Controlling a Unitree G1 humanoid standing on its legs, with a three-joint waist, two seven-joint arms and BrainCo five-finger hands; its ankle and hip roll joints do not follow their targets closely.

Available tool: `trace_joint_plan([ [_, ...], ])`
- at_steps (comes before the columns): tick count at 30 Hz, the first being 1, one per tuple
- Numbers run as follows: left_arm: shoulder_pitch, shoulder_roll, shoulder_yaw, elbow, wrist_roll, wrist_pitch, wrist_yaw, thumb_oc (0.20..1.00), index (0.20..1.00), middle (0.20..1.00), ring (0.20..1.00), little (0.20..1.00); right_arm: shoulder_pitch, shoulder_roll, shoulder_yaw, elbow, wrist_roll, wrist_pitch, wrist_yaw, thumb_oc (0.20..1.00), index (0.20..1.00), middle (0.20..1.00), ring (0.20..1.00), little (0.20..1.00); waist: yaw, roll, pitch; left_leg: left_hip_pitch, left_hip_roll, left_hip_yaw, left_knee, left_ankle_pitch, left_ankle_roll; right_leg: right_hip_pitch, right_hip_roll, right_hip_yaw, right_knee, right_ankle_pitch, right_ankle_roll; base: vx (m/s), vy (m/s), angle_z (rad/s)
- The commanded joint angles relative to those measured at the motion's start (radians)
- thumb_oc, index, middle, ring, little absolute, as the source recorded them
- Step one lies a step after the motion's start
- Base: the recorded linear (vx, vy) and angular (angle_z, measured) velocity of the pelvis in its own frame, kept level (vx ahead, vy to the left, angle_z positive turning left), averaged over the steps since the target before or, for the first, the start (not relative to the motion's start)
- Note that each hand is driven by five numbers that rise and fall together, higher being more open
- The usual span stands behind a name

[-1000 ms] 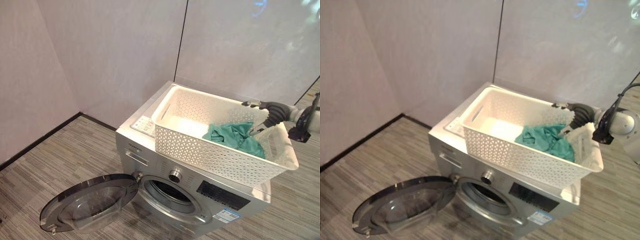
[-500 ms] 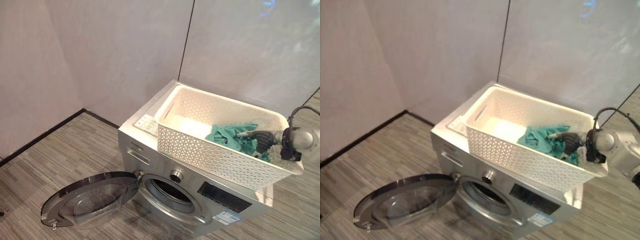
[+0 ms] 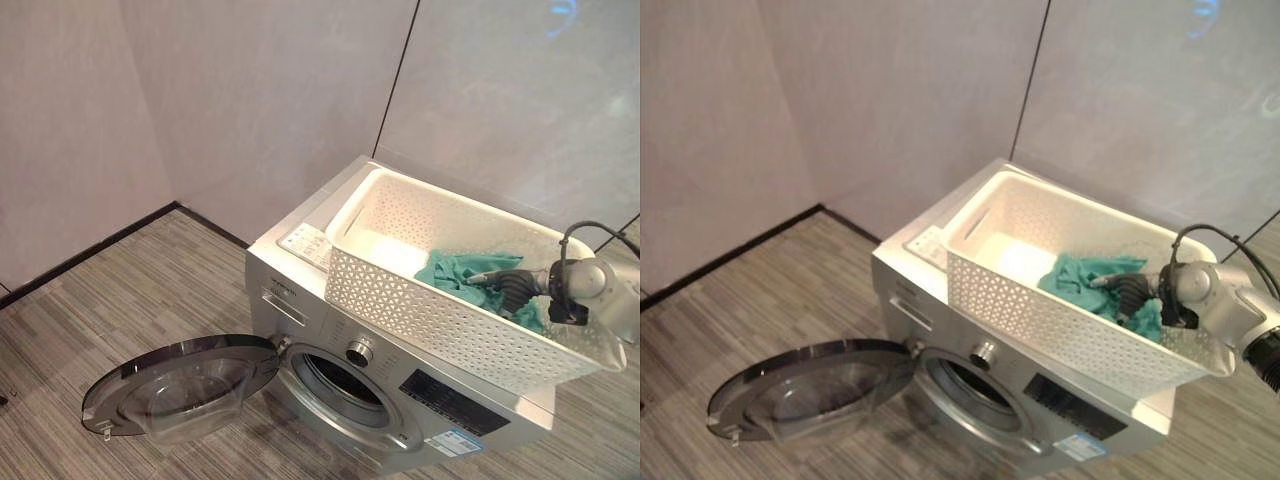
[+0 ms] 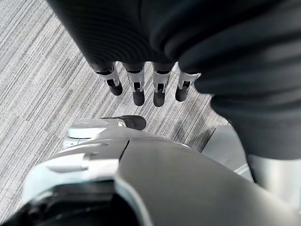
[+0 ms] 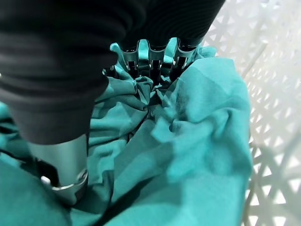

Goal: Grab the laundry basket,head to the washer,open it,put in the laundry and shut it.

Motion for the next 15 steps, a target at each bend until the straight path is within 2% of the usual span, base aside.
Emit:
trace_joint_plan([
  [1,-0.008,-0.056,-0.064,0.063,0.007,-0.005,-0.021,1.000,1.000,1.000,1.000,1.000,-0.035,-0.007,0.116,0.007,0.055,0.007,0.047,0.200,0.200,0.200,0.200,0.200,0.044,0.011,0.011,-0.002,-0.003,0.039,0.008,-0.031,0.012,-0.006,0.023,-0.008,0.021,-0.086,0.005,0.00,0.000,0.00],
  [6,-0.010,-0.061,-0.065,0.068,0.000,-0.006,-0.015,1.000,1.000,1.000,1.000,1.000,-0.055,0.006,0.075,0.056,0.055,-0.015,-0.020,0.200,0.200,0.200,0.200,0.200,0.038,0.016,0.005,0.006,-0.004,0.041,0.007,-0.033,0.014,-0.001,0.024,-0.003,0.021,-0.087,0.005,0.00,0.000,0.00],
  [8,-0.010,-0.065,-0.069,0.078,0.000,-0.004,-0.004,1.000,1.000,1.000,1.000,1.000,-0.053,0.027,0.015,0.114,0.044,-0.021,-0.076,0.200,0.200,0.200,0.200,0.200,0.034,0.020,-0.002,0.013,-0.006,0.043,0.007,-0.036,0.017,0.002,0.024,-0.001,0.021,-0.087,0.004,0.02,0.002,0.00],
  [9,-0.013,-0.064,-0.079,0.087,-0.004,0.003,0.004,1.000,1.000,1.000,1.000,1.000,-0.066,0.068,-0.043,0.201,0.040,-0.004,-0.134,0.200,0.200,0.200,0.200,0.200,0.033,0.021,-0.007,0.019,-0.008,0.042,0.007,-0.039,0.020,0.006,0.023,0.000,0.024,-0.086,0.003,0.04,-0.001,0.00],
  [11,-0.013,-0.063,-0.079,0.090,-0.007,0.004,0.007,1.000,1.000,1.000,1.000,1.000,-0.070,0.074,-0.067,0.212,0.048,-0.002,-0.151,0.200,0.200,0.200,0.200,0.200,0.032,0.021,-0.008,0.022,-0.009,0.043,0.007,-0.040,0.021,0.009,0.022,0.001,0.024,-0.086,0.003,0.02,-0.001,-0.01],
  [12,-0.017,-0.065,-0.079,0.097,-0.016,0.007,0.012,1.000,1.000,1.000,1.000,1.000,-0.078,0.087,-0.115,0.241,0.075,-0.001,-0.194,0.200,0.200,0.200,0.200,0.200,0.029,0.023,-0.010,0.024,-0.012,0.043,0.007,-0.041,0.022,0.010,0.021,0.004,0.025,-0.085,0.003,0.00,0.000,0.00],
  [13,-0.017,-0.065,-0.079,0.097,-0.016,0.007,0.012,1.000,1.000,1.000,1.000,1.000,-0.078,0.087,-0.116,0.241,0.075,-0.001,-0.194,0.200,0.200,0.200,0.200,0.200,0.029,0.023,-0.010,0.024,-0.012,0.043,0.007,-0.041,0.022,0.010,0.021,0.004,0.025,-0.085,0.003,0.00,0.000,0.00],
  [15,-0.021,-0.068,-0.084,0.110,-0.022,0.008,0.024,1.000,1.000,1.000,1.000,1.000,-0.090,0.113,-0.215,0.298,0.143,0.000,-0.283,0.200,0.200,0.200,0.200,0.200,0.025,0.025,-0.015,0.027,-0.016,0.042,0.007,-0.045,0.026,0.012,0.019,0.007,0.025,-0.084,0.003,0.00,0.000,0.00],
])
